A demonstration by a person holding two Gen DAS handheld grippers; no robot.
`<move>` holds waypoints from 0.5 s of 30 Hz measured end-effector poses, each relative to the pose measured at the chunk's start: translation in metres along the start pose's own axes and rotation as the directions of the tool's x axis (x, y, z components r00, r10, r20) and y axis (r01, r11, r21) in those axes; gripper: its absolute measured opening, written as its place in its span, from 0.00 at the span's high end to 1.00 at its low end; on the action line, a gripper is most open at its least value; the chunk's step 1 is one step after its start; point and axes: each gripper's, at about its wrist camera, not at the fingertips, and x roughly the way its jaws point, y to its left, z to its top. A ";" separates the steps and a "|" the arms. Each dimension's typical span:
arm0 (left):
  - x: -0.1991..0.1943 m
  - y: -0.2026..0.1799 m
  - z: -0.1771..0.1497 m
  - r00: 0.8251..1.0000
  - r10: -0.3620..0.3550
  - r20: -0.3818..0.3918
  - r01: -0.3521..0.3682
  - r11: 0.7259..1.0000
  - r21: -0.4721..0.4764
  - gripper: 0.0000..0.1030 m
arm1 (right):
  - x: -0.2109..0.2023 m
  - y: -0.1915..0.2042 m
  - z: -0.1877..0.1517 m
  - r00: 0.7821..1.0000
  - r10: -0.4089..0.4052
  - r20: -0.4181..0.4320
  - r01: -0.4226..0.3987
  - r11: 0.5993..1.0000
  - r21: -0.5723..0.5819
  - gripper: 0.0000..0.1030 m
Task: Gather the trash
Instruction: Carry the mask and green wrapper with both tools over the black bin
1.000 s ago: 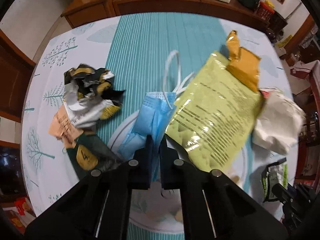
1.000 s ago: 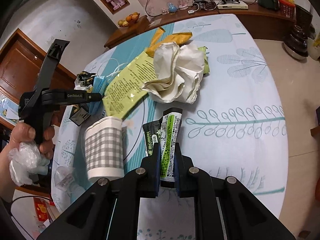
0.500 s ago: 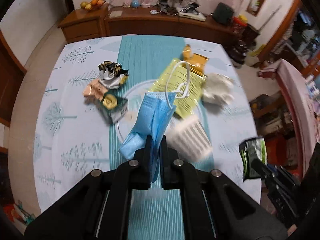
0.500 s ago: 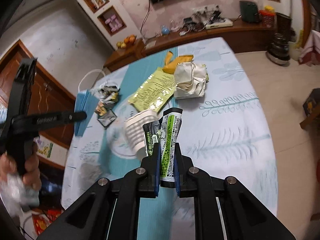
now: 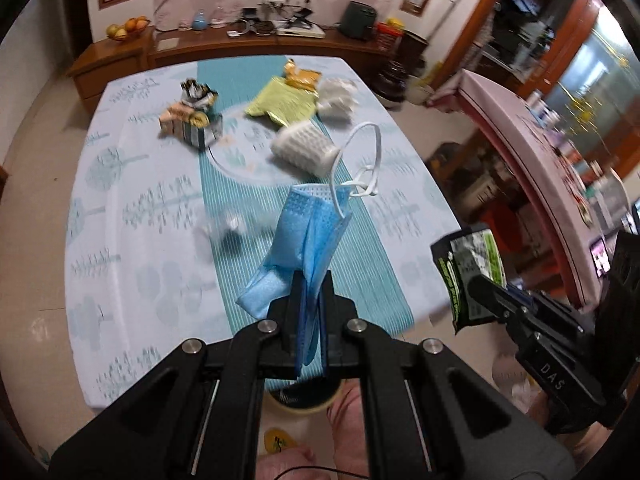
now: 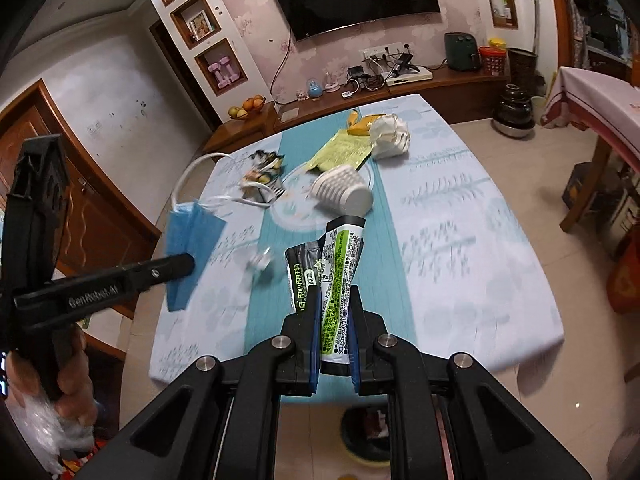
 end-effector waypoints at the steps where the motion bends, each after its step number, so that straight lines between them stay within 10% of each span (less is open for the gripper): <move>1: -0.004 0.000 -0.012 1.000 -0.007 0.000 0.007 1.000 0.004 0.97 | -0.008 0.007 -0.012 1.000 -0.008 -0.002 0.008 1.000 -0.003 0.89; 15: -0.031 -0.005 -0.121 0.997 -0.042 -0.070 0.044 0.999 0.019 0.97 | -0.072 0.056 -0.112 0.996 -0.046 -0.072 0.043 0.998 -0.039 0.89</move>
